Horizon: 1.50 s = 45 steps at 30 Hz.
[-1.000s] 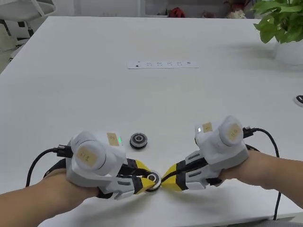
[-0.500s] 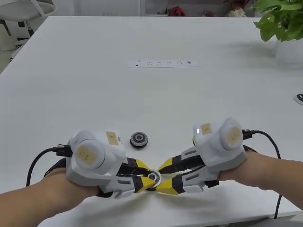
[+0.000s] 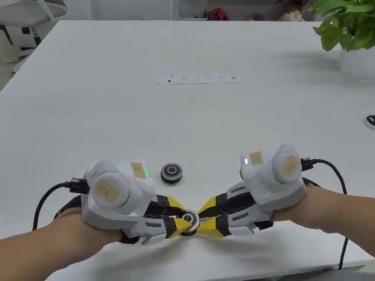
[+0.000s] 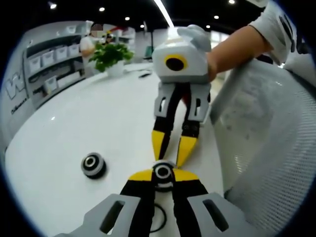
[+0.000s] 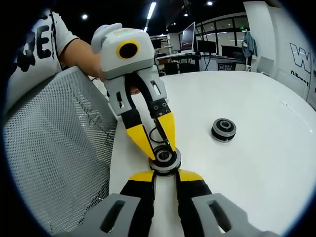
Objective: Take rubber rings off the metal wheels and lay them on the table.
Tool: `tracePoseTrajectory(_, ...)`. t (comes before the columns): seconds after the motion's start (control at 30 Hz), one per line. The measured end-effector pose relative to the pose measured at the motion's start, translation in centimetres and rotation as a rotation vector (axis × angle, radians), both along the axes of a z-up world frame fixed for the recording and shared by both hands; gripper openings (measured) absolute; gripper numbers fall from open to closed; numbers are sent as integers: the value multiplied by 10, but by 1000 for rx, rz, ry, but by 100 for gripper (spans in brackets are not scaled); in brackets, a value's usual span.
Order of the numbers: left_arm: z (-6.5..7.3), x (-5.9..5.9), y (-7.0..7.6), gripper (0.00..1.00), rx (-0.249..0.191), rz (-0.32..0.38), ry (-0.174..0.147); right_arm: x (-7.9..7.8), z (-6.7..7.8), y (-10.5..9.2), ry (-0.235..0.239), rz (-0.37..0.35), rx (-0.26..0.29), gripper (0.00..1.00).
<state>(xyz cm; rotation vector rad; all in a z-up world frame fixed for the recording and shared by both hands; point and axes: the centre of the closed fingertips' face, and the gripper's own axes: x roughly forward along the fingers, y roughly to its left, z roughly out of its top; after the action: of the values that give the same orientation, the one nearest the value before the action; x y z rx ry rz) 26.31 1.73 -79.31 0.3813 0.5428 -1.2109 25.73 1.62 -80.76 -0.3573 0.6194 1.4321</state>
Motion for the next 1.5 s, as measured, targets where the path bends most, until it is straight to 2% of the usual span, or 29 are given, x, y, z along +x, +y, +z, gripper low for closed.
tracePoseTrajectory(0.33, 0, 0, 0, 12, -1, 1, 1, 1, -1, -1, 37, -25, 1, 12)
tracePoseTrajectory(0.43, 0, 0, 0, 12, -1, 3, 2, 3, -4, -3, 56, -57, -14, 11)
tracePoseTrajectory(0.47, 0, 0, 0, 12, 0, 3, 1, 1, -1, -2, 54, -33, 0, 11)
tracePoseTrajectory(0.5, 0, 0, 1, 12, 0, 5, 1, 1, -2, -2, 78, -59, 0, 11)
tracePoseTrajectory(0.67, 1, 0, 0, 12, 0, 6, 2, 0, -2, -3, 80, -58, -1, 10)
tracePoseTrajectory(0.8, 1, 0, 0, 12, 0, 7, 1, 1, -3, -5, 87, -64, -9, 2)
tracePoseTrajectory(0.9, 1, 0, 1, 12, 0, 7, 0, 2, -3, -5, 91, -70, -14, 1)
tracePoseTrajectory(1.03, 0, 0, 1, 12, 1, 4, -3, 4, -4, -6, 141, -112, -4, 0)
tracePoseTrajectory(1.2, 0, 0, 0, 12, 3, 2, -4, 7, -4, -7, 171, -133, -3, 0)
tracePoseTrajectory(1.5, 0, 0, 0, 12, 4, 2, -5, 17, 6, -10, 269, -226, 71, 0)
